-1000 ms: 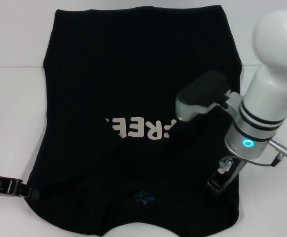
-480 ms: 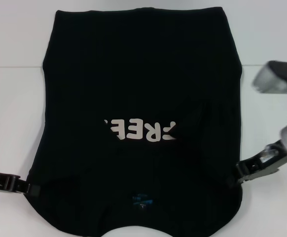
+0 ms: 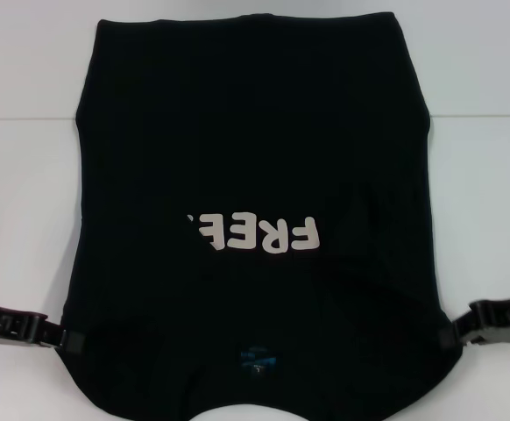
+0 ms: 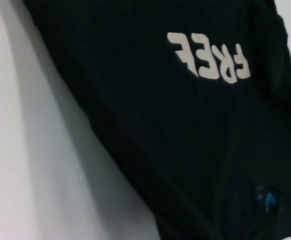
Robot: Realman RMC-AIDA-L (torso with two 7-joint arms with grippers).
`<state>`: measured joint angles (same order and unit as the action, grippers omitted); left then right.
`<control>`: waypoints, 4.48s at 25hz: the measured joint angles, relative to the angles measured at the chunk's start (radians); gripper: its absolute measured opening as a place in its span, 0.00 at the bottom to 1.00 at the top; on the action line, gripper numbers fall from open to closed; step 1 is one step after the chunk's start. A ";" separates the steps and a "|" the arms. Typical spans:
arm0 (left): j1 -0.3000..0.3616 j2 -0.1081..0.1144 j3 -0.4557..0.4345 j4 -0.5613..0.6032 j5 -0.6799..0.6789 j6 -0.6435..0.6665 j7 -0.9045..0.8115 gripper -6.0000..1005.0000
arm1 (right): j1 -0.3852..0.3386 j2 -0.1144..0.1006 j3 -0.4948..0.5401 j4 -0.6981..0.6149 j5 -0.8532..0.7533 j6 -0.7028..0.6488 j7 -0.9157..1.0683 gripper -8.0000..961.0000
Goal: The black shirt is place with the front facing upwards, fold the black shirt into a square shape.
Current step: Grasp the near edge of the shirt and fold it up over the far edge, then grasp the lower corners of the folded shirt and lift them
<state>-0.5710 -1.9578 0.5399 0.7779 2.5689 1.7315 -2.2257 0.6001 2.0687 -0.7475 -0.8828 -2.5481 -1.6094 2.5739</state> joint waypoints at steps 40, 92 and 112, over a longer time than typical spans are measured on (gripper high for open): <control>-0.075 0.089 -0.124 -0.199 0.114 0.251 0.034 0.05 | 0.019 -0.137 0.252 0.220 -0.081 -0.219 -0.586 0.06; -0.163 -0.151 -0.235 -0.214 -0.328 -0.947 0.238 0.24 | 0.217 0.016 0.343 0.426 0.432 0.855 -0.897 0.21; 0.009 0.079 -0.225 -0.196 -0.260 -0.251 0.033 0.74 | -0.021 -0.043 0.191 0.406 0.565 0.124 -1.289 0.92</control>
<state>-0.5615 -1.8788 0.3151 0.5821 2.3084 1.4809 -2.1930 0.5793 2.0253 -0.5565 -0.4771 -1.9828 -1.4852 1.2845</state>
